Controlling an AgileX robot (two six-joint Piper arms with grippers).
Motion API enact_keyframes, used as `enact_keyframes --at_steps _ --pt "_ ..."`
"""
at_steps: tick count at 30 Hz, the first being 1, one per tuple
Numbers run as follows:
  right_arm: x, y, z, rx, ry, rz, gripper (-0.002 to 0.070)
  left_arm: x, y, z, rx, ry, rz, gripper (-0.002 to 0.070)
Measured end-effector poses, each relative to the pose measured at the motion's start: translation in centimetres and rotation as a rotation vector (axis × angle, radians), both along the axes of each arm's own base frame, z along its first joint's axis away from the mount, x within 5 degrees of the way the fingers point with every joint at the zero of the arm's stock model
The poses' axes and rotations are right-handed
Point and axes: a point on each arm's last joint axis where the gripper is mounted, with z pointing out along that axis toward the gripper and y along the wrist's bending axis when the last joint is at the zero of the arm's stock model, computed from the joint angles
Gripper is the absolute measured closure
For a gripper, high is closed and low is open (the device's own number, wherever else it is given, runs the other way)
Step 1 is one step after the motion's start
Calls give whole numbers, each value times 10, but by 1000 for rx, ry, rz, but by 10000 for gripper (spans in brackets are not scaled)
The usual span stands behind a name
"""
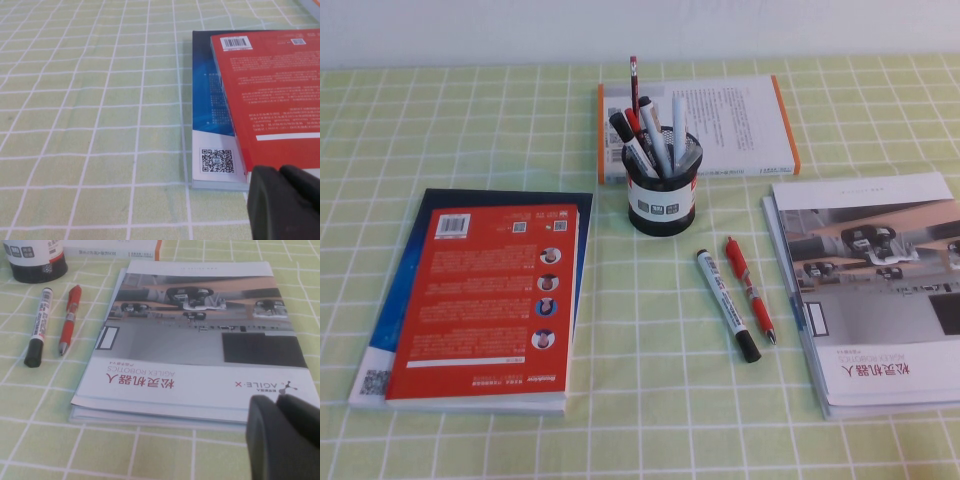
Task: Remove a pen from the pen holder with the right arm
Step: 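Take a marker out of the pen holder and lay it on the table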
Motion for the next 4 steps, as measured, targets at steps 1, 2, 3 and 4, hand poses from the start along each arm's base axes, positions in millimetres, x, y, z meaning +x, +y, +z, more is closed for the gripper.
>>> enact_keyframes --at_steps 1,2,3,4 --pt "0 0 0 0 0 0 689 0 0 0 0 0 0 680" --pt "0 0 0 0 0 0 689 0 0 0 0 0 0 680" --pt "0 0 0 0 0 0 688 0 0 0 0 0 0 680" --pt "0 0 0 0 0 0 688 0 0 0 0 0 0 680"
